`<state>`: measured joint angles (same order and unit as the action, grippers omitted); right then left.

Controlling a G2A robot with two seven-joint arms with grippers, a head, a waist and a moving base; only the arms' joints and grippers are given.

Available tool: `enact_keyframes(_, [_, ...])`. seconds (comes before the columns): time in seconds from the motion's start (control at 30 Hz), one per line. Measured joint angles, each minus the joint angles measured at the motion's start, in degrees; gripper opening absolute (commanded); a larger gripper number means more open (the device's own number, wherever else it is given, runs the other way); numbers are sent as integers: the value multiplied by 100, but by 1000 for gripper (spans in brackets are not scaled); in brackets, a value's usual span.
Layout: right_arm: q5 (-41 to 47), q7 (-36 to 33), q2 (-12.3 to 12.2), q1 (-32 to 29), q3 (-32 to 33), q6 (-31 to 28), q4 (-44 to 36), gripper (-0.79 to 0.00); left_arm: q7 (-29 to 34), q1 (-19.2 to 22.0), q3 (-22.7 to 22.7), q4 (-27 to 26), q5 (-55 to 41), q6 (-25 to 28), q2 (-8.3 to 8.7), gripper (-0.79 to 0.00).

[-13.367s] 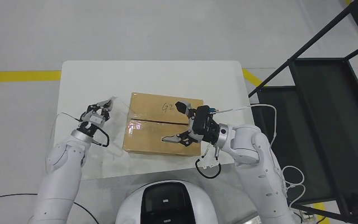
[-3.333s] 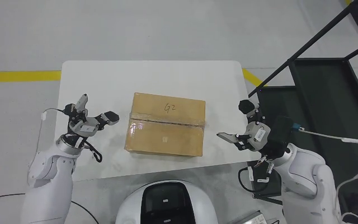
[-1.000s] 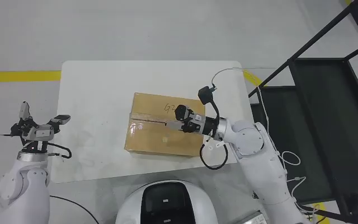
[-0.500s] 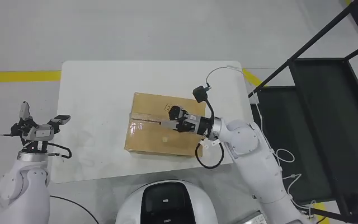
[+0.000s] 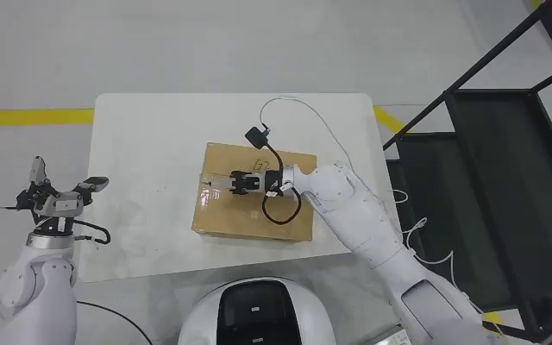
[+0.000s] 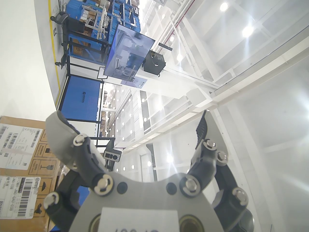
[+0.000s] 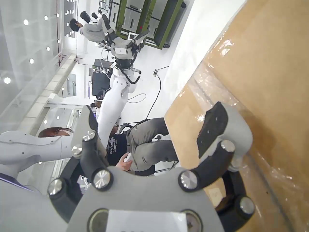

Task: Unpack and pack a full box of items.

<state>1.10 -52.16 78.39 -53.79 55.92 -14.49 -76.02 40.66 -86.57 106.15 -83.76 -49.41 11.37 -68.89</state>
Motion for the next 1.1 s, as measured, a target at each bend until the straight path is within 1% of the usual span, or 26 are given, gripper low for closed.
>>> enact_keyframes(0.2, [167, 362, 192, 492, -452, 113, 562, 0, 0, 0, 0, 0, 0, 0, 0, 0])
enact_keyframes(0.33, [495, 662, 352, 771, -704, 146, 891, 0, 0, 0, 0, 0, 0, 0, 0, 0])
enact_keyframes(0.47, [863, 623, 481, 889, -933, 134, 1003, 0, 0, 0, 0, 0, 0, 0, 0, 0])
enact_keyframes(0.57, [901, 626, 533, 900, -1060, 166, 1133, 0, 0, 0, 0, 0, 0, 0, 0, 0])
enact_keyframes(0.67, [825, 709, 550, 869, -1097, 191, 1283, 0, 0, 0, 0, 0, 0, 0, 0, 0])
enact_keyframes(0.8, [849, 732, 525, 750, -1006, 171, 1286, 0, 0, 0, 0, 0, 0, 0, 0, 0])
enact_keyframes(0.9, [827, 742, 470, 620, -863, 184, 1166, 0, 0, 0, 0, 0, 0, 0, 0, 0])
enact_keyframes(1.1, [666, 733, 329, 249, -558, 404, 688, 0, 0, 0, 0, 0, 0, 0, 0, 0])
